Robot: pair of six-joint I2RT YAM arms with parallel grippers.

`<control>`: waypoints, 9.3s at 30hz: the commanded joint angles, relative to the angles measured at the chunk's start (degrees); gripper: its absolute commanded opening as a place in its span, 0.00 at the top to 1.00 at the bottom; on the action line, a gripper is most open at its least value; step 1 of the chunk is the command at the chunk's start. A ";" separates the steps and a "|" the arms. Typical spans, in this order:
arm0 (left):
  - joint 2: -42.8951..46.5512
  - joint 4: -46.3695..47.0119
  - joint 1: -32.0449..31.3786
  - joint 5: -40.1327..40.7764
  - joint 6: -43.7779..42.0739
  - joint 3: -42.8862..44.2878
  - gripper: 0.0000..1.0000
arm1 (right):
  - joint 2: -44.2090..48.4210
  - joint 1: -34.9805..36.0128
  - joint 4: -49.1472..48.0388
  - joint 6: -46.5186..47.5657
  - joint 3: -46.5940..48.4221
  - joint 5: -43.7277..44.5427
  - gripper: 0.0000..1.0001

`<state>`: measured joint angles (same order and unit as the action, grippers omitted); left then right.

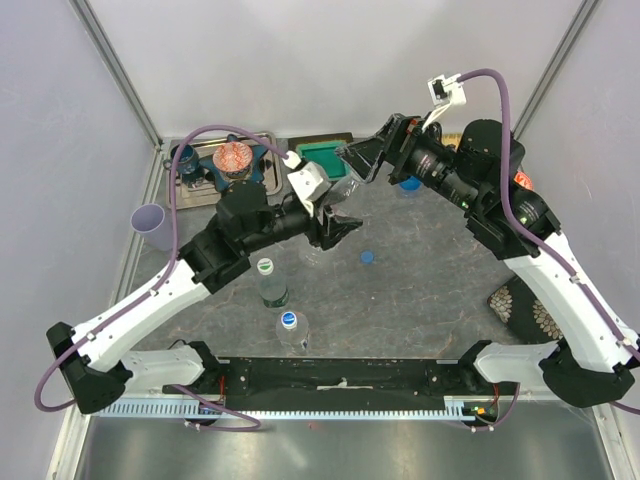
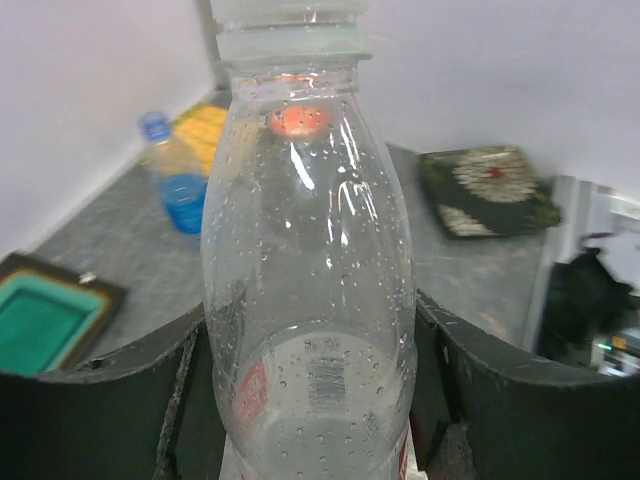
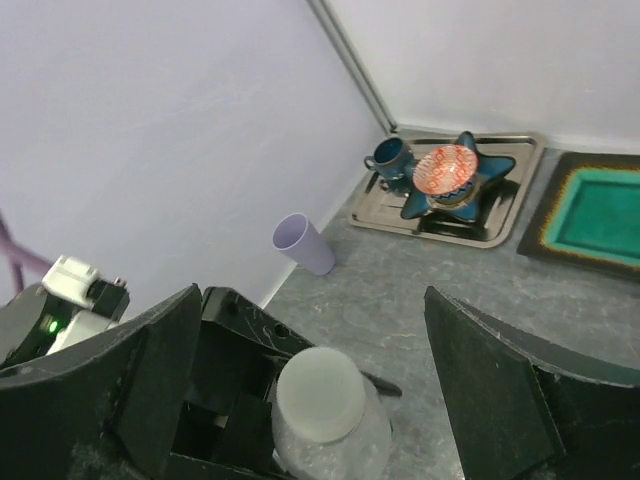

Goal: Unscrew the bottle caps

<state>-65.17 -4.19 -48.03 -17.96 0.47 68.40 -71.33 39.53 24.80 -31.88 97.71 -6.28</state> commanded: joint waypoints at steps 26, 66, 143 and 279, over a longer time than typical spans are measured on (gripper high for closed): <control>-2.69 8.32 -10.51 41.16 -15.94 -3.18 0.57 | -4.52 0.64 0.17 -2.75 -2.88 7.95 0.26; -2.78 7.70 -10.50 40.55 -14.45 -3.54 0.56 | -0.74 0.99 -3.26 -1.79 -7.89 11.38 1.00; 18.23 -0.30 14.28 -12.98 8.58 -7.05 0.59 | -2.75 -0.77 -17.84 1.20 -54.11 20.08 1.00; 6.88 -11.02 11.12 0.62 8.67 2.44 0.01 | 7.88 1.17 -1.95 9.28 -11.15 29.80 1.00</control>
<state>-63.77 -12.12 -36.99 -31.79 10.96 69.06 -62.04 40.82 19.14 -26.52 81.54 2.61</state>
